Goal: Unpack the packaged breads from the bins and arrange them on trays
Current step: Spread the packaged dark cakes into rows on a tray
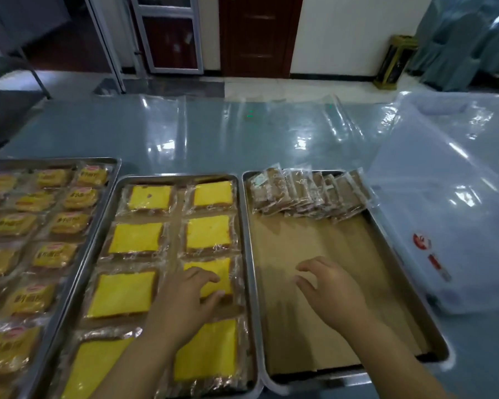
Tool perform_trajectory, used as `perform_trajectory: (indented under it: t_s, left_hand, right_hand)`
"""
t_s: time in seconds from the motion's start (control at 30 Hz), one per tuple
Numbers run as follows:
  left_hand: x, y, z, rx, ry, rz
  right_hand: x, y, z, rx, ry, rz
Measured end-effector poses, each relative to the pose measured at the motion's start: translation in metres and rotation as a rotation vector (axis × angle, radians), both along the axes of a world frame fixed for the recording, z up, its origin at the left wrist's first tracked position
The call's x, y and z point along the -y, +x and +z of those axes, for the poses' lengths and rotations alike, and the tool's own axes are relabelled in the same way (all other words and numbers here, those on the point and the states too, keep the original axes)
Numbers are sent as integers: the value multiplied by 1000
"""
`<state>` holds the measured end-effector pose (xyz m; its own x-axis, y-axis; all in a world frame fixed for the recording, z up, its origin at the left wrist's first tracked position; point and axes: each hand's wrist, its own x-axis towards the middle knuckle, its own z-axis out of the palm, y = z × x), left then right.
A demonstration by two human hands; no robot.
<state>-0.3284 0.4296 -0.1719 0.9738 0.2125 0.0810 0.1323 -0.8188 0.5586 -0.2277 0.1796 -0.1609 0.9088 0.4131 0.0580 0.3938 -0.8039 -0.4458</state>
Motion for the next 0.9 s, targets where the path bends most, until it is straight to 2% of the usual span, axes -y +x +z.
perform_trajectory:
  t_s: [0.23, 0.47, 0.57, 0.7, 0.8, 0.9]
  left_hand:
    - [59, 83, -1, -12, 8, 31]
    - [68, 164, 6, 8, 62, 51]
    - [63, 201, 5, 6, 92, 68]
    - [55, 238, -4, -82, 175, 18]
    - [49, 253, -13, -166, 209, -49]
    - [45, 259, -18, -193, 145, -55]
  right_hand:
    - [29, 97, -1, -71, -65, -51]
    - [-9, 171, 10, -83, -31, -38]
    - [-28, 191, 12, -149, -94, -23]
    - [-43, 207, 6, -228, -173, 14]
    - [-44, 210, 0, -292, -138, 11]
    - [-40, 211, -3, -327, -49, 8]
